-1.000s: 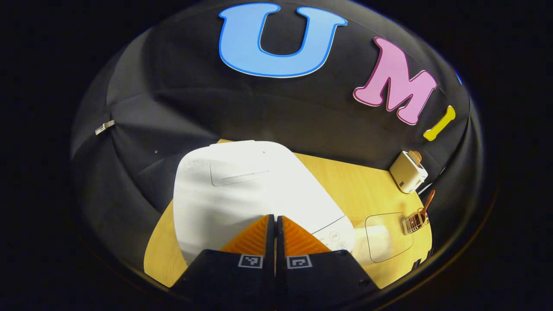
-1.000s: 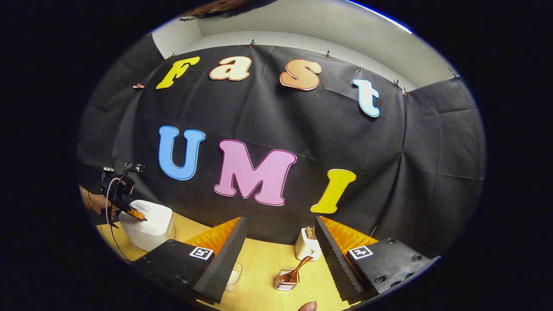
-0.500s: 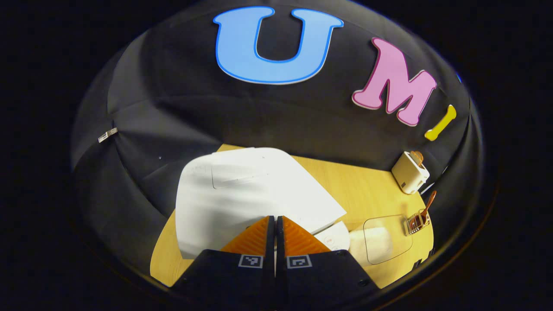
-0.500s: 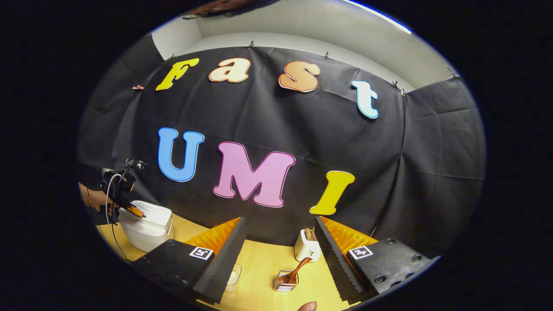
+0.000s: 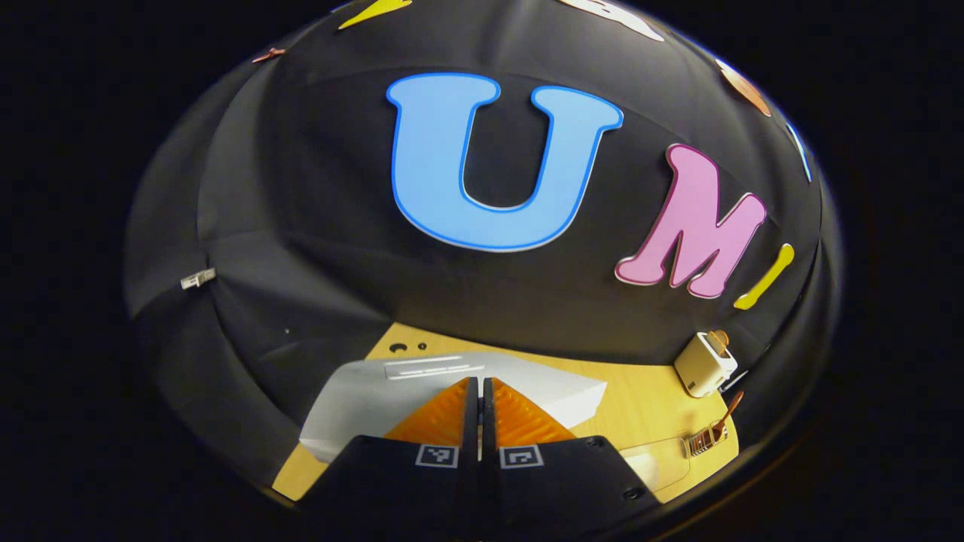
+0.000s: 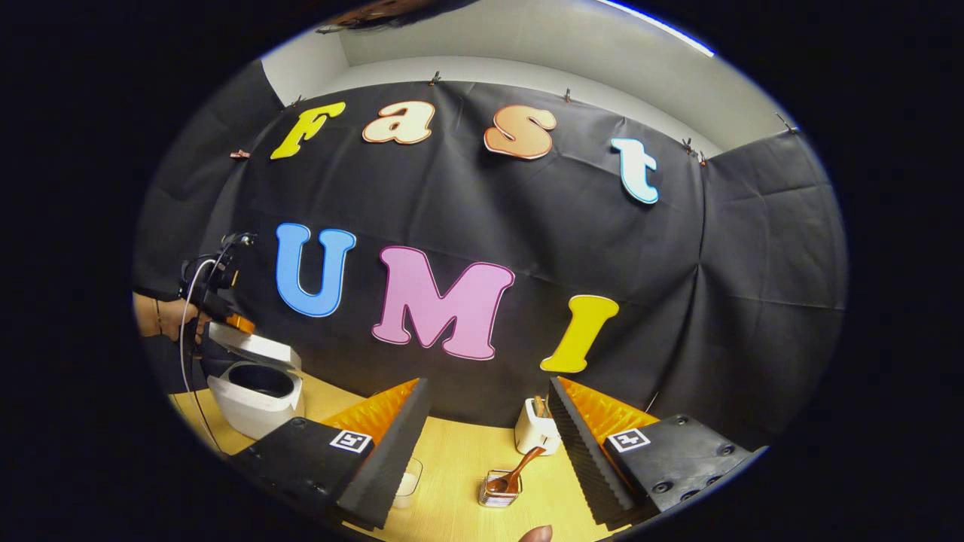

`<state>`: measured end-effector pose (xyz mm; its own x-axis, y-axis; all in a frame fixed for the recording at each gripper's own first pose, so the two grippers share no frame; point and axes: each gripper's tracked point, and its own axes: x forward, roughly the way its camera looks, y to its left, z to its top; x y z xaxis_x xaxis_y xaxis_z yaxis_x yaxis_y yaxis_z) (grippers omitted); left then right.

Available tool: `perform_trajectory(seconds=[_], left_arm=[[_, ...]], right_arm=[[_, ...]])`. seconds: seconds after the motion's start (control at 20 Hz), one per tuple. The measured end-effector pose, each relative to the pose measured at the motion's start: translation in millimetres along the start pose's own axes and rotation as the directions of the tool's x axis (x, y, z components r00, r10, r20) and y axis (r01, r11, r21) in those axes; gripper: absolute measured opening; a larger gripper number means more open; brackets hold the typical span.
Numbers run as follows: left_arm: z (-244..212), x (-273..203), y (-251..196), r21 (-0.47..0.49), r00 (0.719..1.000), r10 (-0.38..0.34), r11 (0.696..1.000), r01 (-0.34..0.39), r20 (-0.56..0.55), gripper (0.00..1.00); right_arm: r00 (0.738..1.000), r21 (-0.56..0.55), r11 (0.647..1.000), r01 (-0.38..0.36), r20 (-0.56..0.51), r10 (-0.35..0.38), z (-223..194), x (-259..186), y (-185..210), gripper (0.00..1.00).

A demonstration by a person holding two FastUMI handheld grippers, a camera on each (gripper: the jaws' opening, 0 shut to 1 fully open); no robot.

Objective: Close the left gripper, press the button to open the rice cooker; take a wooden spoon from the chopstick holder with the right hand, scoop a spoonful of rice and pour it into the rice cooker, then put the wooden spoon back into the chopstick holder.

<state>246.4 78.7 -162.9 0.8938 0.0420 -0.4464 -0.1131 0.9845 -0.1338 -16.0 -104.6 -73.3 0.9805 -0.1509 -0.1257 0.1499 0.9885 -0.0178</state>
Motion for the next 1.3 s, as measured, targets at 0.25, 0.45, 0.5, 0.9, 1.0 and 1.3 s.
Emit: perform_trajectory(seconds=[0.25,0.45,0.5,0.9,1.0,1.3], left_arm=[[39.7,14.2,8.8,0.073,0.994,0.037,0.996,-0.045,0.105,0.06],[71.1,17.5,16.3,0.119,0.976,0.073,0.988,-0.099,0.205,0.05],[79.8,14.6,18.2,0.122,0.967,0.08,0.986,-0.112,0.24,0.05],[113.9,-33.5,2.0,0.103,0.917,0.06,0.989,-0.109,0.394,0.05],[116.0,-50.5,-6.3,0.069,0.906,0.049,0.994,-0.086,0.421,0.08],[102.3,-96.2,-36.7,0.07,0.879,0.031,0.995,-0.073,0.476,0.94]], right_arm=[[1.0,0.021,1.0,0.0,-0.025,0.0,-11.6,-0.4,-3.5,0.97],[1.0,0.007,1.0,0.005,-0.028,-0.005,-11.8,0.5,-6.8,0.97],[1.0,0.009,1.0,0.007,-0.029,-0.006,-12.6,0.6,-7.9,0.97],[0.998,0.042,0.999,-0.01,-0.056,0.012,-26.0,10.4,-6.5,0.97],[0.998,0.054,0.998,-0.015,-0.064,0.019,-33.9,15.0,-9.3,0.97],[0.989,0.155,0.987,-0.044,-0.131,0.064,-89.9,35.7,-30.4,0.96]])
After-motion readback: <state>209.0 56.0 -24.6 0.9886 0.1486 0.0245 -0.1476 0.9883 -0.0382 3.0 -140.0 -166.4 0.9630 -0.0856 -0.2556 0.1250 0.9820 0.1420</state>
